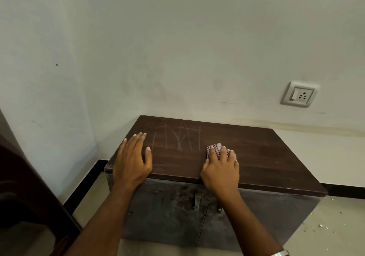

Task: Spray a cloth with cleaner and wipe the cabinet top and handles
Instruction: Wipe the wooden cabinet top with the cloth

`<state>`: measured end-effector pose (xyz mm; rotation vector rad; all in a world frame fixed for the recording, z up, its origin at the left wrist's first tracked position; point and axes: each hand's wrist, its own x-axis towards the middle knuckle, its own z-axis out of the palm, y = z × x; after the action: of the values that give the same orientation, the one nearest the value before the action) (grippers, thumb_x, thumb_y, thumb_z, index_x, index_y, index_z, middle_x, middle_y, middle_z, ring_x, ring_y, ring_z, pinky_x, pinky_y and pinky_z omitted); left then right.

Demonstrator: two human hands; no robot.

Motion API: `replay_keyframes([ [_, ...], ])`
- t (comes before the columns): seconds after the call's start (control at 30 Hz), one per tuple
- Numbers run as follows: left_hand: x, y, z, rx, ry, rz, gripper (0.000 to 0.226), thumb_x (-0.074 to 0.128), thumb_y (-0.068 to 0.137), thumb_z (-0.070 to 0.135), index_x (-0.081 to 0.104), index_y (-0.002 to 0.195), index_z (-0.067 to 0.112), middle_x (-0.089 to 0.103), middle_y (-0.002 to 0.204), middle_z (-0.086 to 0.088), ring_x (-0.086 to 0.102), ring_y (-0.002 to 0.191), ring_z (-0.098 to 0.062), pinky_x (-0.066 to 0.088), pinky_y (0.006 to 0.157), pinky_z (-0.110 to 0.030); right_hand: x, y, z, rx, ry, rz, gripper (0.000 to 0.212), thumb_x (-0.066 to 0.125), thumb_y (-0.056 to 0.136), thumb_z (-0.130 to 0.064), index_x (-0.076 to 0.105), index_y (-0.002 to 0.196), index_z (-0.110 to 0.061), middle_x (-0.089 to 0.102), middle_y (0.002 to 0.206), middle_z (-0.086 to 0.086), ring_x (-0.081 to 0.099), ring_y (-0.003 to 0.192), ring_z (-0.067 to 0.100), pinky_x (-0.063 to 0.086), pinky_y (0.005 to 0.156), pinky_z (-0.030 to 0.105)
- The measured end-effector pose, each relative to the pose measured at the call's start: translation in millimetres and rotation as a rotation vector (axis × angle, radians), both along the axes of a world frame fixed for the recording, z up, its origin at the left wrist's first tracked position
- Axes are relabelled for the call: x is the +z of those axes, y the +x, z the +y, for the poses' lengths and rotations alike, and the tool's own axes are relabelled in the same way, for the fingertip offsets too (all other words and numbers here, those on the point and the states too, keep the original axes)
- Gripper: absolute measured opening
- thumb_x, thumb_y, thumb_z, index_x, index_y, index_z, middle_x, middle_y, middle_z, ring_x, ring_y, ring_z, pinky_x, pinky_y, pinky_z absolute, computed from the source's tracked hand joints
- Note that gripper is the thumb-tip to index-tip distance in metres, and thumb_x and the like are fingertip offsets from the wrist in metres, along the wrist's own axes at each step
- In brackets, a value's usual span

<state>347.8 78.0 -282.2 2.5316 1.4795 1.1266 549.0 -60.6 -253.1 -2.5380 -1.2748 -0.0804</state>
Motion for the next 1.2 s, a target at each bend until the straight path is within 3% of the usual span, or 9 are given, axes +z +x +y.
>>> replay_keyframes([
  [0.1, 0, 1, 0, -0.004, 0.002, 0.005, 0.061, 0.028, 0.091, 0.044, 0.046, 0.141, 0.013, 0.05, 0.144, -0.005, 0.042, 0.136, -0.02, 0.025, 0.118, -0.039, 1, -13, 12, -0.009, -0.005, -0.007, 0.055, 0.024, 0.101, -0.039, 0.017, 0.153, -0.023, 0.009, 0.161, 0.012, 0.004, 0.147, 0.038, 0.007, 0.12, 0.051],
  [0.23, 0, 2, -1, 0.005, -0.01, -0.011, 0.06, 0.03, 0.091, 0.042, 0.046, 0.142, 0.014, 0.049, 0.144, -0.005, 0.041, 0.137, -0.019, 0.024, 0.118, -0.039, 3, -42, 42, 0.141, -0.012, -0.009, 0.055, 0.024, 0.101, -0.039, 0.015, 0.153, -0.023, 0.006, 0.162, 0.011, 0.001, 0.148, 0.037, 0.005, 0.12, 0.052],
  [0.5, 2, 2, -2, 0.011, -0.005, -0.014, 0.062, 0.027, 0.09, 0.043, 0.046, 0.141, 0.014, 0.05, 0.144, -0.005, 0.043, 0.136, -0.019, 0.027, 0.117, -0.039, 3, -59, 60, 0.307, 0.023, 0.027, 0.054, 0.026, 0.102, -0.039, 0.016, 0.153, -0.025, 0.009, 0.162, 0.008, 0.001, 0.149, 0.031, 0.006, 0.121, 0.046],
  [0.7, 3, 2, -2, 0.004, -0.017, -0.033, 0.056, 0.036, 0.091, 0.038, 0.046, 0.141, 0.014, 0.05, 0.144, -0.004, 0.043, 0.136, -0.019, 0.024, 0.119, -0.037, 0, 2, 36, 0.168, 0.021, -0.007, 0.053, 0.025, 0.1, -0.041, 0.02, 0.152, -0.028, 0.015, 0.161, 0.008, 0.008, 0.148, 0.03, 0.011, 0.121, 0.046],
  [0.93, 1, 3, -1, 0.013, -0.006, -0.007, 0.062, 0.026, 0.091, 0.045, 0.046, 0.141, 0.015, 0.05, 0.143, -0.004, 0.044, 0.135, -0.019, 0.027, 0.118, -0.039, 0, 20, 30, 0.041, -0.013, -0.051, 0.054, 0.025, 0.1, -0.039, 0.021, 0.152, -0.026, 0.015, 0.16, 0.011, 0.009, 0.147, 0.035, 0.012, 0.12, 0.049],
  [1.2, 2, 3, -4, 0.026, -0.007, -0.016, 0.061, 0.027, 0.091, 0.043, 0.047, 0.141, 0.015, 0.051, 0.143, -0.003, 0.044, 0.135, -0.017, 0.028, 0.117, -0.039, -3, -39, 76, 0.231, 0.035, -0.064, 0.057, 0.023, 0.101, -0.037, 0.016, 0.154, -0.018, 0.012, 0.161, 0.012, 0.007, 0.149, 0.031, 0.006, 0.121, 0.047],
])
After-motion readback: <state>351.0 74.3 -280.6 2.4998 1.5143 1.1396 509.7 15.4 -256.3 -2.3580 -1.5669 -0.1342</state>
